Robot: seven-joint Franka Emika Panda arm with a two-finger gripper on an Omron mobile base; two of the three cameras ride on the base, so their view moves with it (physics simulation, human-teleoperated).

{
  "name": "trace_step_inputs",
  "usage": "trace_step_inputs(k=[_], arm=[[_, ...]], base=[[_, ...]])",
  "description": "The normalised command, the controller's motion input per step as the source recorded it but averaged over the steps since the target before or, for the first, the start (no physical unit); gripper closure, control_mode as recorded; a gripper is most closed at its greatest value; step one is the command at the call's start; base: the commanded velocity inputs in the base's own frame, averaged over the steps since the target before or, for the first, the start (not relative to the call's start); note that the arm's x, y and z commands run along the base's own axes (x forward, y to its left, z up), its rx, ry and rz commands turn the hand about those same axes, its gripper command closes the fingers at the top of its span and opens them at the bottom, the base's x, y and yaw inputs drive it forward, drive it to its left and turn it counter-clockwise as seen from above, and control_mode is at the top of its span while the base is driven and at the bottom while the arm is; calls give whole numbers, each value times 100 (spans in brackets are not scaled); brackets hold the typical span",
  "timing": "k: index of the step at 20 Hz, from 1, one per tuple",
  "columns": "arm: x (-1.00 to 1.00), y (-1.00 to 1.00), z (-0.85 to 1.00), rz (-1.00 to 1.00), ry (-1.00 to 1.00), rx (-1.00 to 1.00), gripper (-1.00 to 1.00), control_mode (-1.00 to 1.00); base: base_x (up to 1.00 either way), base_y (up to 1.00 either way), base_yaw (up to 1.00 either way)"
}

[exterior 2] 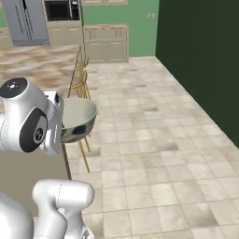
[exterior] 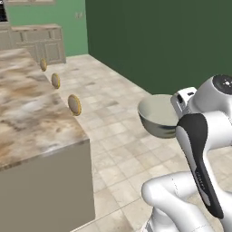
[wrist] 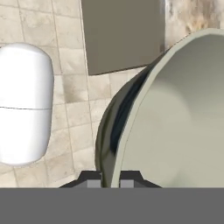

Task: Pick up the bowls from the cabinet and place each bowl in front of a stool on the dining counter.

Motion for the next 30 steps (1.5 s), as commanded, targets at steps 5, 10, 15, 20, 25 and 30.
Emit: trace_step_inputs(k=[5,10,15,20,25,30], arm=[[0,0,0,0,0,0,100,100],[0,0,0,0,0,0,100,100],[0,0,0,0,0,0,100,100],[0,0,0,0,0,0,100,100],[0,0,0,0,0,0,100,100],[0,0,0,0,0,0,100,100]], base=[[30,-100,22],[52,-100,23],[73,-100,29],[83,-80,32],[82,-87,33],[96,-52,36]])
